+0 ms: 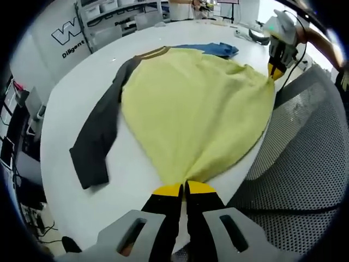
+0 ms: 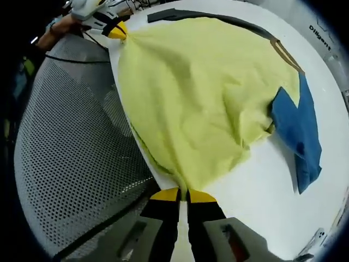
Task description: Fold the garment on the visible template until the final outline fits inside the template.
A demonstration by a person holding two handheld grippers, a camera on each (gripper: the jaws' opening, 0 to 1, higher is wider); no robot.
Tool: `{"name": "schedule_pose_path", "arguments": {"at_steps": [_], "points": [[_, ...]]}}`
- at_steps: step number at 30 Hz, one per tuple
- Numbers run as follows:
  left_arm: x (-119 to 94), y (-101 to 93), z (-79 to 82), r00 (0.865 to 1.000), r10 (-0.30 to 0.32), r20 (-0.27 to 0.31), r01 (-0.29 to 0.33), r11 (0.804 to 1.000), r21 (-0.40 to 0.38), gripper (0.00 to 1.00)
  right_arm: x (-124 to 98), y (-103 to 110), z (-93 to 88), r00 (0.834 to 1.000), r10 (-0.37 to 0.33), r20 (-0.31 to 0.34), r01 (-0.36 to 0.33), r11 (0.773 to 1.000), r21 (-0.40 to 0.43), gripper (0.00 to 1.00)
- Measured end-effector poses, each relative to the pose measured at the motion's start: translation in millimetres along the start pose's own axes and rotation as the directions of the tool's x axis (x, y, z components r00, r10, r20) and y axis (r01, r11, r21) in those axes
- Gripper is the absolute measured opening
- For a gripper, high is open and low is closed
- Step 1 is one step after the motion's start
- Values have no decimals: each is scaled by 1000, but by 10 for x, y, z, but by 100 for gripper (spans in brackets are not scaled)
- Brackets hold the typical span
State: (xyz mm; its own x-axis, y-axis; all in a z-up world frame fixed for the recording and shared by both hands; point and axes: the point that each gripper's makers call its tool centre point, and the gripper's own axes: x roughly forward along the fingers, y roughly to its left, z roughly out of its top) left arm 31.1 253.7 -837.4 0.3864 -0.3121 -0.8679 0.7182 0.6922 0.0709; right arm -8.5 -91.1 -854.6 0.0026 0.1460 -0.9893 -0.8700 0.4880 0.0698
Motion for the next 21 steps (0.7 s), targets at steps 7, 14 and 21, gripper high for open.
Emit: {"name": "schedule_pose_path", "arguments": {"at_steps": [7, 14, 21], "points": [[21, -88, 8, 999, -33, -13, 34, 999, 17, 5, -18, -48, -140, 1000, 3, -17, -2, 998, 67, 0], [27, -112, -45, 998, -51, -37, 51, 999, 13, 5, 45, 15, -185, 999, 18, -34, -16, 997, 70, 0], [42, -147, -79, 995, -79, -66, 79, 997, -1, 5, 61, -7, -201, 999, 14, -29, -10, 993, 118, 0]]}}
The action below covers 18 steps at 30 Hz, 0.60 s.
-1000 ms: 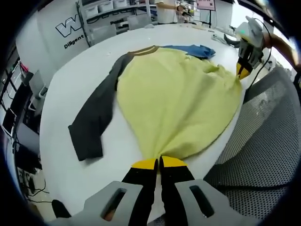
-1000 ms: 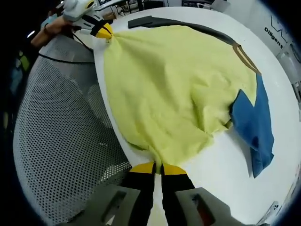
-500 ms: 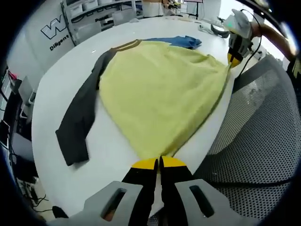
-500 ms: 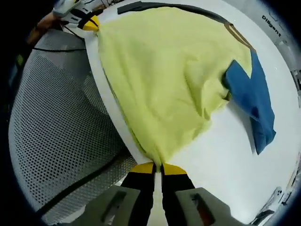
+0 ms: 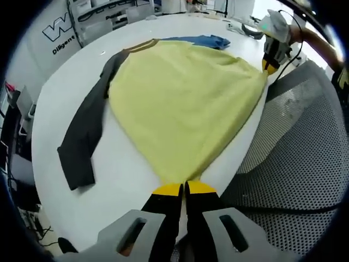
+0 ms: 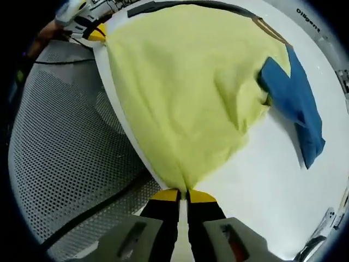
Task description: Fold the garment on the visible template until the final outline fits inside the template.
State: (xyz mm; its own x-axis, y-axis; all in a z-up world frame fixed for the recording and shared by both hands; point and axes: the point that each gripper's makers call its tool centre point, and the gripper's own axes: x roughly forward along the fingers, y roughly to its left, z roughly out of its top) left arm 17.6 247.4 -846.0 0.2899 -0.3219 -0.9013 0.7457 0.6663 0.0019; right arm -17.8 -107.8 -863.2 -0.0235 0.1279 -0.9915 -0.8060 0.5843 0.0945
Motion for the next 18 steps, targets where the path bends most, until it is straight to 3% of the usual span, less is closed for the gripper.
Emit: {"name": "schedule_pose_path", "arguments": {"at_steps": [7, 9, 12, 18], "points": [[8, -13, 6, 1000, -5, -21, 6, 999, 45, 5, -24, 4, -20, 1000, -4, -10, 4, 1000, 17, 1], [-26, -16, 144, 999, -5, 49, -2, 989, 146, 5, -90, -33, 16, 1000, -29, 13, 28, 999, 24, 4], [-60, -18, 92, 1000, -15, 18, 13, 992, 127, 6, -211, -69, 114, 996, -33, 78, 28, 998, 58, 11], [-155, -42, 130, 999, -34, 24, 31, 990, 135, 11, -430, -230, 107, 991, -107, 79, 102, 993, 64, 16]]}}
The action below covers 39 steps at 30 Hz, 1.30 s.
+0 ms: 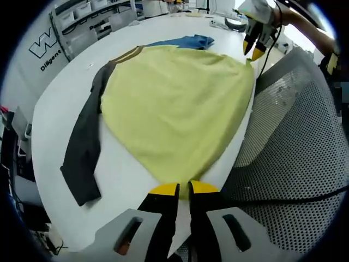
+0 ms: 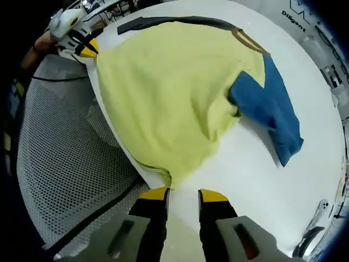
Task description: Fold the garment on the visible template until the final outline fits inside the template.
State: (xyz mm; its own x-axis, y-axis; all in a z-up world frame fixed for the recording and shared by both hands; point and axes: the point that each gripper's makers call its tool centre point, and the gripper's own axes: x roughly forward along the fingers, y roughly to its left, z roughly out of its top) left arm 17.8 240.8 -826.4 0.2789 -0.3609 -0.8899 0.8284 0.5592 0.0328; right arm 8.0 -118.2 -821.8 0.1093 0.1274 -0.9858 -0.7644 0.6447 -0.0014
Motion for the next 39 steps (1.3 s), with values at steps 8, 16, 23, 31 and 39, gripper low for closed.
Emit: {"name": "schedule_pose_path", "arguments": {"at_steps": [8, 16, 23, 31, 39], "points": [[-106, 47, 44, 1000, 17, 13, -17, 1000, 1, 11, -219, -310, 202, 984, -128, 125, 120, 991, 66, 15], [-125, 123, 184, 994, 60, 93, -57, 998, -36, 13, -127, -465, 522, 949, -213, 233, 197, 976, 91, 15], [-80, 287, 307, 978, 135, 162, -122, 989, -89, 16, -53, -530, 771, 912, -247, 326, 234, 969, 82, 17], [14, 402, 400, 956, 186, 226, -154, 976, -151, 16, 89, -659, 893, 886, -278, 370, 259, 960, 102, 12], [129, 351, 348, 964, 167, 209, -140, 980, -139, 18, 260, -673, 1038, 878, -273, 394, 278, 960, 47, 11]]}}
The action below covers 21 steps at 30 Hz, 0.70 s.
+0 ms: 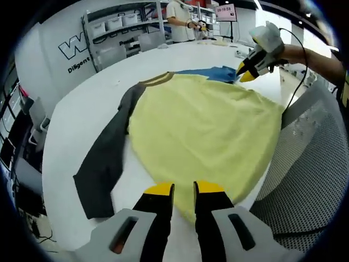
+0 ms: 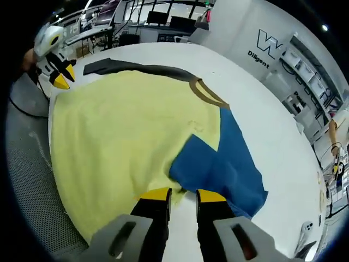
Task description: Fold the garment on the visible template until the final outline fits inside the template.
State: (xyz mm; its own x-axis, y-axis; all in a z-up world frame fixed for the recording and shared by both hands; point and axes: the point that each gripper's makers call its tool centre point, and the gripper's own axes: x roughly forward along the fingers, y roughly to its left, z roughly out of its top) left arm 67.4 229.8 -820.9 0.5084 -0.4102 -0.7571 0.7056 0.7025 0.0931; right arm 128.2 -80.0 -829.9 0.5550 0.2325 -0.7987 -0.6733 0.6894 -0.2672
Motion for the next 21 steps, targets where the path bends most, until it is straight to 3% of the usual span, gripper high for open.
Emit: {"name": "schedule_pose_path", "arguments": {"at_steps": [12, 15, 21], "points": [[45, -82, -61, 1000, -22, -17, 22, 1000, -1, 17, 187, 15, 107, 1000, 8, 22, -6, 998, -64, 7], [41, -92, -73, 999, -26, -25, 26, 1000, 5, 17, 214, -30, 98, 1000, -7, 16, 7, 998, -57, 1], [-16, -130, -134, 998, -41, -43, 42, 999, 28, 16, 217, -96, 78, 1000, -20, 16, 20, 1000, -13, 0]]}}
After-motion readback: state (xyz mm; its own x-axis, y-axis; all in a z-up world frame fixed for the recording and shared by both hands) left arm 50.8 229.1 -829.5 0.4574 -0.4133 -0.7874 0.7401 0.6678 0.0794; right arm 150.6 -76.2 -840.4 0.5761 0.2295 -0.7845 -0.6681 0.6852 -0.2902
